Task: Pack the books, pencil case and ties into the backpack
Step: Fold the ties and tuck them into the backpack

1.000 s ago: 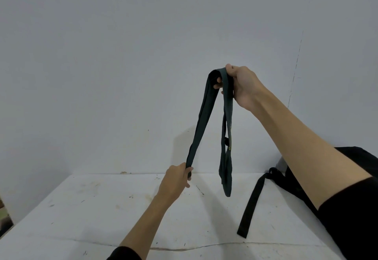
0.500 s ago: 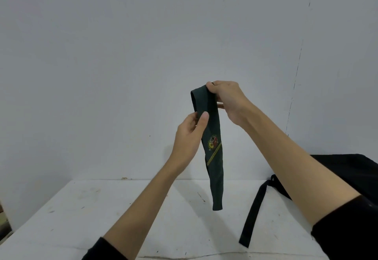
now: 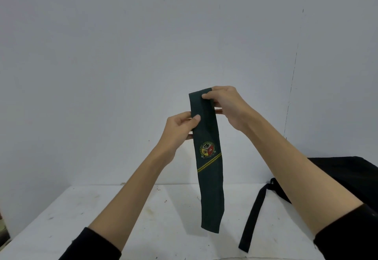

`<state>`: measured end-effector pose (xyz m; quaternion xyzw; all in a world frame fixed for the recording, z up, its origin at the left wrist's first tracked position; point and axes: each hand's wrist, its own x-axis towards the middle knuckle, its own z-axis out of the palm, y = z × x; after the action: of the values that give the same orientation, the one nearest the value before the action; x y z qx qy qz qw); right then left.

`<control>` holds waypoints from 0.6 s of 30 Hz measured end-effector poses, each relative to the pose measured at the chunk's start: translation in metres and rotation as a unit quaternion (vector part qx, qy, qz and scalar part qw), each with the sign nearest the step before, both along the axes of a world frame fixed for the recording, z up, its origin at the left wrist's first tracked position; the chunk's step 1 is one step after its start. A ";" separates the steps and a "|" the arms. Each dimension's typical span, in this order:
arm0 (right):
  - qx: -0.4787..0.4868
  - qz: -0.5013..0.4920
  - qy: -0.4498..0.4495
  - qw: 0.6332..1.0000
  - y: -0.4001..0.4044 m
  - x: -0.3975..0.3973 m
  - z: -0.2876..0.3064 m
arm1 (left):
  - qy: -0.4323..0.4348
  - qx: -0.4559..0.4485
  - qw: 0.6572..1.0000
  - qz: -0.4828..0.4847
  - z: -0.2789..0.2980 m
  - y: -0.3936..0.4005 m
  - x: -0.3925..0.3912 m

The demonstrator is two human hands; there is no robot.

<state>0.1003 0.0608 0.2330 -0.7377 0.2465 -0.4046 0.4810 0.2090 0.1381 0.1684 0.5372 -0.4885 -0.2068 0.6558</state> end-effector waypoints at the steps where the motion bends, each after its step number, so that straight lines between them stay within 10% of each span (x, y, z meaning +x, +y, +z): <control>1: -0.007 -0.002 0.012 1.000 0.000 0.000 0.000 | -0.001 -0.002 1.000 0.019 0.002 -0.001 0.003; 18: -0.031 -0.063 0.070 0.995 0.008 -0.005 0.009 | -0.154 0.031 0.984 0.089 0.031 -0.018 0.024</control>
<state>0.0953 0.0692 0.2418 -0.7616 0.3131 -0.3893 0.4128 0.2333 0.1200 0.1996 0.6241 -0.5274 -0.0772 0.5713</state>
